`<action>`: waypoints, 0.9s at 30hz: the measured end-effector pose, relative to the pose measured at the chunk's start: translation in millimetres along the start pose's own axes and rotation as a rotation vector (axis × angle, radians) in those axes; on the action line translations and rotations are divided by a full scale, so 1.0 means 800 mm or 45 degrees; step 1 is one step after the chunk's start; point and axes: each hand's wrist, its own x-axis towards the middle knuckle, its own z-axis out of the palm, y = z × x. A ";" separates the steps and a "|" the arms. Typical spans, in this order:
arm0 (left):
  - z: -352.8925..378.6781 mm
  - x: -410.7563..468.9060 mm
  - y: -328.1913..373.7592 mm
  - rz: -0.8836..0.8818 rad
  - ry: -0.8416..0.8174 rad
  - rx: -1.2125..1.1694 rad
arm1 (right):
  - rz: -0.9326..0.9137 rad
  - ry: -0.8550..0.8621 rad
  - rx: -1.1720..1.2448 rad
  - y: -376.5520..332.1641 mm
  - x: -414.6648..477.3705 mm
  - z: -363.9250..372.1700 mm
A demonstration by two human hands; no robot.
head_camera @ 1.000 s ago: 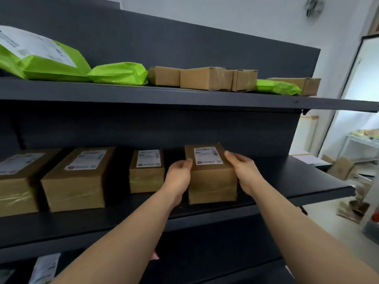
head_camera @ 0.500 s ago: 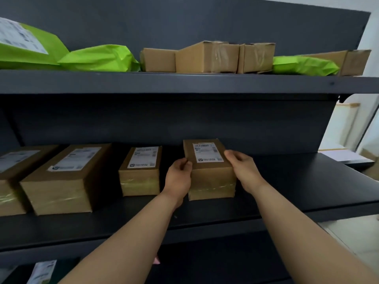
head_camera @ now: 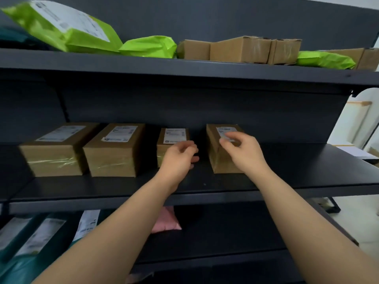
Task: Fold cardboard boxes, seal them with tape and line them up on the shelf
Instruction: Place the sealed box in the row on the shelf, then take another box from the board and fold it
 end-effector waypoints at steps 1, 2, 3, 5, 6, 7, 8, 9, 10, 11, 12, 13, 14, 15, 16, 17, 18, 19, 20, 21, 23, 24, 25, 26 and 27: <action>-0.024 -0.013 0.000 0.010 0.000 -0.005 | -0.015 -0.036 0.001 -0.017 -0.017 0.013; -0.049 -0.027 -0.001 0.022 0.003 0.002 | -0.032 -0.070 0.000 -0.034 -0.034 0.027; -0.076 -0.040 -0.002 0.035 0.010 0.010 | -0.044 -0.101 -0.002 -0.050 -0.050 0.043; -0.134 -0.068 -0.009 0.049 0.024 0.012 | -0.059 -0.161 0.012 -0.082 -0.085 0.083; -0.163 -0.081 -0.015 0.053 0.033 0.023 | -0.061 -0.188 0.026 -0.097 -0.102 0.104; -0.193 -0.095 -0.020 0.052 0.041 0.043 | -0.060 -0.207 0.041 -0.113 -0.119 0.128; -0.224 -0.109 -0.027 0.047 0.045 0.065 | -0.059 -0.223 0.055 -0.129 -0.137 0.151; -0.254 -0.122 -0.035 0.041 0.046 0.082 | -0.057 -0.240 0.067 -0.145 -0.155 0.174; -0.284 -0.136 -0.044 0.034 0.049 0.103 | -0.057 -0.259 0.075 -0.160 -0.173 0.197; -0.313 -0.151 -0.053 0.025 0.055 0.129 | -0.044 -0.278 0.088 -0.173 -0.191 0.220; -0.340 -0.164 -0.061 0.015 0.065 0.159 | -0.022 -0.295 0.110 -0.186 -0.209 0.242; -0.367 -0.176 -0.070 0.001 0.078 0.184 | 0.012 -0.315 0.141 -0.198 -0.226 0.262; -0.392 -0.187 -0.080 -0.018 0.094 0.206 | 0.047 -0.338 0.170 -0.208 -0.242 0.282; -0.416 -0.198 -0.089 -0.039 0.109 0.231 | 0.080 -0.359 0.191 -0.218 -0.258 0.302; -0.439 -0.208 -0.099 -0.059 0.117 0.261 | 0.102 -0.373 0.198 -0.227 -0.273 0.321; -0.459 -0.218 -0.108 -0.078 0.121 0.292 | 0.116 -0.383 0.199 -0.234 -0.286 0.339; -0.479 -0.228 -0.117 -0.095 0.120 0.323 | 0.133 -0.397 0.202 -0.240 -0.300 0.357; -0.497 -0.236 -0.126 -0.113 0.117 0.347 | 0.154 -0.417 0.204 -0.244 -0.312 0.374; -0.514 -0.244 -0.136 -0.134 0.119 0.361 | 0.172 -0.445 0.202 -0.247 -0.325 0.392; -0.529 -0.251 -0.146 -0.161 0.125 0.366 | 0.190 -0.476 0.199 -0.248 -0.337 0.410; -0.559 -0.264 -0.172 -0.239 0.145 0.373 | 0.238 -0.541 0.184 -0.247 -0.359 0.444; -0.572 -0.270 -0.186 -0.285 0.153 0.381 | 0.268 -0.577 0.183 -0.245 -0.369 0.462; -0.586 -0.278 -0.202 -0.334 0.162 0.388 | 0.303 -0.622 0.179 -0.242 -0.379 0.478; -0.599 -0.286 -0.217 -0.383 0.174 0.394 | 0.340 -0.670 0.169 -0.238 -0.388 0.495; -0.611 -0.294 -0.232 -0.433 0.189 0.404 | 0.366 -0.708 0.155 -0.235 -0.396 0.510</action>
